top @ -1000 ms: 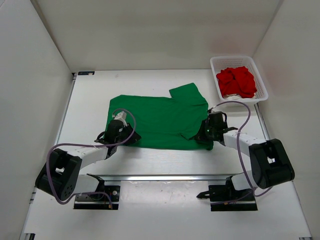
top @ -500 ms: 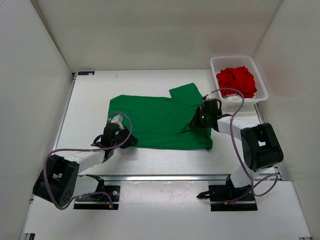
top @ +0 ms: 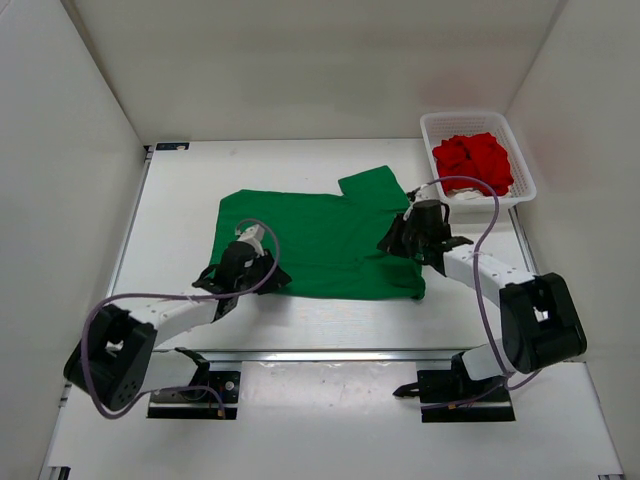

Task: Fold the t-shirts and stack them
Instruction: Fold the flattened tshirt in 1/3 of the way

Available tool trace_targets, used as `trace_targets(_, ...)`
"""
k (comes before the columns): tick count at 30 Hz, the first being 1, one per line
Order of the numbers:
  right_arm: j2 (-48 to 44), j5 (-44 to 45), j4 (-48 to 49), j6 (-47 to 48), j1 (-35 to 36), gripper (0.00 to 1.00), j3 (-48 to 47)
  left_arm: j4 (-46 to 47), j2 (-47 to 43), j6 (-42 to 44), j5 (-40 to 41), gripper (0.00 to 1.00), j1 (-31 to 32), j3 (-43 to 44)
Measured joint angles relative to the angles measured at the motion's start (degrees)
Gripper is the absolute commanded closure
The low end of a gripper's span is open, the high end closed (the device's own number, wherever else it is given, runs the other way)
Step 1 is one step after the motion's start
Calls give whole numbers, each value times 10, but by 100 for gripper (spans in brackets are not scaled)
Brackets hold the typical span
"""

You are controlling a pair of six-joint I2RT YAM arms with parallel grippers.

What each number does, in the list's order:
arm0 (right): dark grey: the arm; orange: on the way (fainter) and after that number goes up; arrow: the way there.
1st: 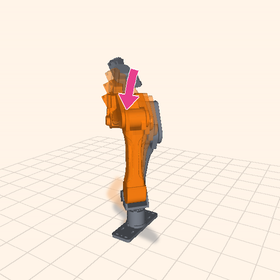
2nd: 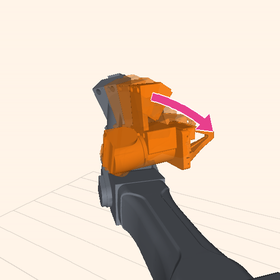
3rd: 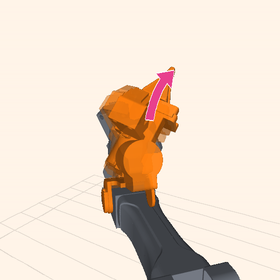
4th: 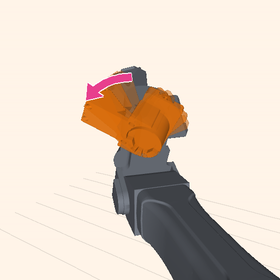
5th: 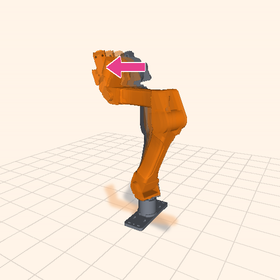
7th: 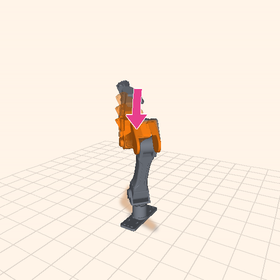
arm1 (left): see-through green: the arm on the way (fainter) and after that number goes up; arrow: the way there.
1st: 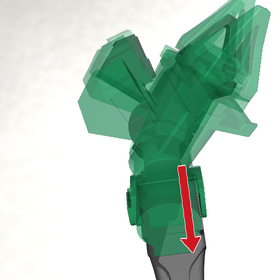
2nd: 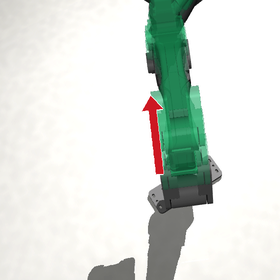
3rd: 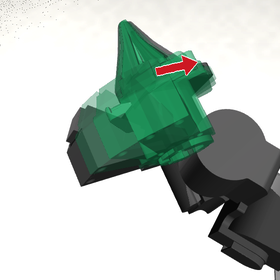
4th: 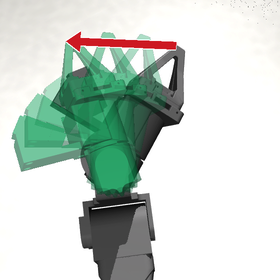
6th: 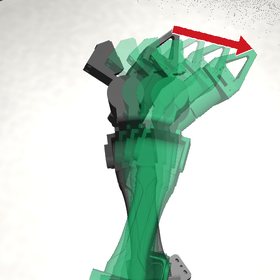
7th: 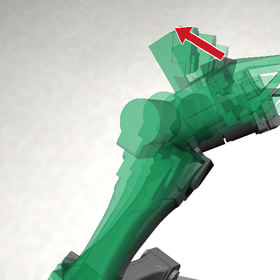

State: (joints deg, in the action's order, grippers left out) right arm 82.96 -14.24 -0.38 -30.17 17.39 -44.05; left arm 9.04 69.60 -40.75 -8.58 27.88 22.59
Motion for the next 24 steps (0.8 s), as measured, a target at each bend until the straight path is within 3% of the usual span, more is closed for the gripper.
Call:
trace_targets(4,-1,-2,-8,4,8,100,33,12,57,-2,0,75,39,31)
trace_targets(9,73,2,-37,21,14,99,-9,22,85,-6,-1,75,48,36)
trace_targets(19,128,89,-62,62,103,73,-109,39,64,-9,0,74,43,12)
trace_targets(24,179,137,-96,70,104,72,-133,48,64,-9,0,74,42,3)
